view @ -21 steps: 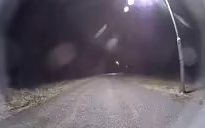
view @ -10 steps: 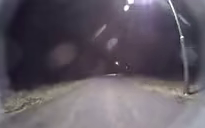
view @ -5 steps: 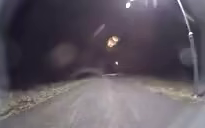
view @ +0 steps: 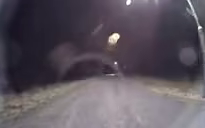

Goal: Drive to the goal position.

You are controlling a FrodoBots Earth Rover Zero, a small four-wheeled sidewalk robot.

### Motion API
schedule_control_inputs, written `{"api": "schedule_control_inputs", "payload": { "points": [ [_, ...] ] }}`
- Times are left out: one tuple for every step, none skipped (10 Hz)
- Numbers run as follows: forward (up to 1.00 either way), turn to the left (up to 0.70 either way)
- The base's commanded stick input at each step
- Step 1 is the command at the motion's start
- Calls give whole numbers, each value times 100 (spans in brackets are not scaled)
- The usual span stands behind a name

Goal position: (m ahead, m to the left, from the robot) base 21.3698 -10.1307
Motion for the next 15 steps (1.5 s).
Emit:
{"api": "schedule_control_inputs", "payload": {
  "points": [
    [97,0],
    [100,-4],
    [100,-4],
    [100,-4],
    [100,0],
    [100,0],
    [100,0],
    [100,0],
    [100,0],
    [100,3],
    [100,6],
    [100,15],
    [100,17],
    [100,19],
    [100,7]
  ]
}}
